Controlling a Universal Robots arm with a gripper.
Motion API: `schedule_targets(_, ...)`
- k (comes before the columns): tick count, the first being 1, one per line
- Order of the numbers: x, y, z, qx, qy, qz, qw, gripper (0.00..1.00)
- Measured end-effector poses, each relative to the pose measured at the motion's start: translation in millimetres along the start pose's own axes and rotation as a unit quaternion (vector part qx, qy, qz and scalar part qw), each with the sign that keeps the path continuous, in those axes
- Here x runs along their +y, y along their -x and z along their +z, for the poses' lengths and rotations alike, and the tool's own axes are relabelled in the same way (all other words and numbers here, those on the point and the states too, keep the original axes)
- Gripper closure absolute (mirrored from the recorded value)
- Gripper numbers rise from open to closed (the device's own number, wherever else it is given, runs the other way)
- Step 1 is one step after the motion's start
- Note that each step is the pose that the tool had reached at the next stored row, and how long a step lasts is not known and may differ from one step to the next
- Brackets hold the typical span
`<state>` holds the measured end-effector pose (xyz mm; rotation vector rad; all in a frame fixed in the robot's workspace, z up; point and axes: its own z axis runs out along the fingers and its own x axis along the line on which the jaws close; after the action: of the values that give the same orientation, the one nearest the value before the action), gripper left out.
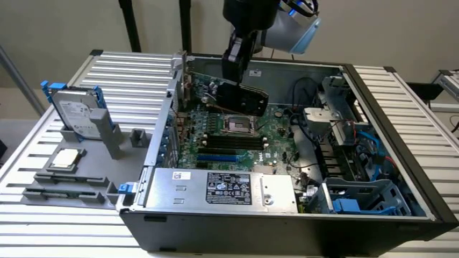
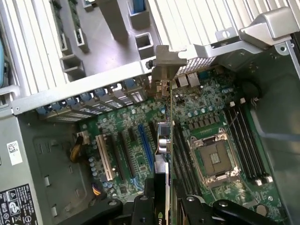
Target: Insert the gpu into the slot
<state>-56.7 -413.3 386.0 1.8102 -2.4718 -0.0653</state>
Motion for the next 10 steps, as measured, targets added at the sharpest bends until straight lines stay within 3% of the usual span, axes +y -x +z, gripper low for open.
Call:
schedule_targets(5,-0.1,0.1,1.7,0.0032,-0.0016,-0.045,0.999,0.74)
schedule_targets(10,-0.3,0.2,3.5,0.0056,-0.0028,-0.091,0.9958,0.74)
